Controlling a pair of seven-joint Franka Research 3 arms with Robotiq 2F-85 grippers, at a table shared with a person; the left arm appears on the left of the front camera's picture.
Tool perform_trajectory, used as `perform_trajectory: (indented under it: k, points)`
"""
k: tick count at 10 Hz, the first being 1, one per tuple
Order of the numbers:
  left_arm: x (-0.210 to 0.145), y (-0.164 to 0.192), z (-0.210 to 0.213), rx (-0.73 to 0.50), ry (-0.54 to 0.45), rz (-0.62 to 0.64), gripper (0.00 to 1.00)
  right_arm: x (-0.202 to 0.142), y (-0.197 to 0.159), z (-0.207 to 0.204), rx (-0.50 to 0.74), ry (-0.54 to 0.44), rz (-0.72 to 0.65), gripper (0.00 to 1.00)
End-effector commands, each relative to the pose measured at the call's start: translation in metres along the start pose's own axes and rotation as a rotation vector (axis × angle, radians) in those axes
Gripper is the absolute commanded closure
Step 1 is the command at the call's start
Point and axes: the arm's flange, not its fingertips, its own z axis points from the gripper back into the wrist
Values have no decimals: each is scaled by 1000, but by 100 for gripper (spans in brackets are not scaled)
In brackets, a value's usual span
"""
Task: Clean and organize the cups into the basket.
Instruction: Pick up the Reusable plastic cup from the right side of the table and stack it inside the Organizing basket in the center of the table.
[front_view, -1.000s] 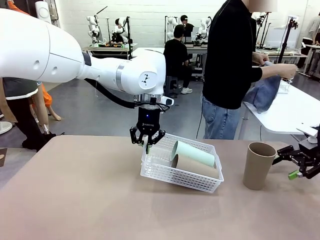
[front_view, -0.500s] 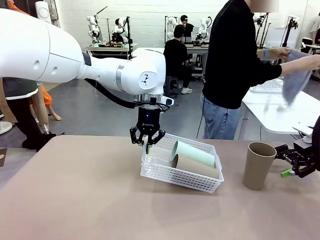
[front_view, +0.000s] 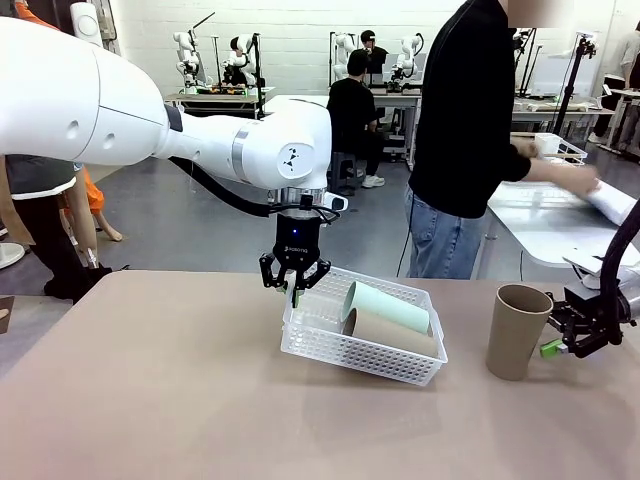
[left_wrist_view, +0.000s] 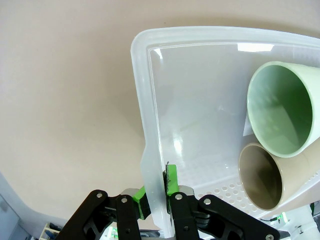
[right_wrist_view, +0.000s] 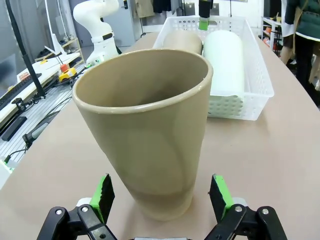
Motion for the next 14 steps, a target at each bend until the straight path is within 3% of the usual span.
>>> perform_trajectory:
  k: [1, 14]
  points:
    - [-1, 1, 1, 0, -1, 0, 100, -1, -4, -3, 6, 8, -7, 0]
    - [-1, 1, 1, 0, -1, 0, 100, 6, -31, -19, 72, -2, -49, 0]
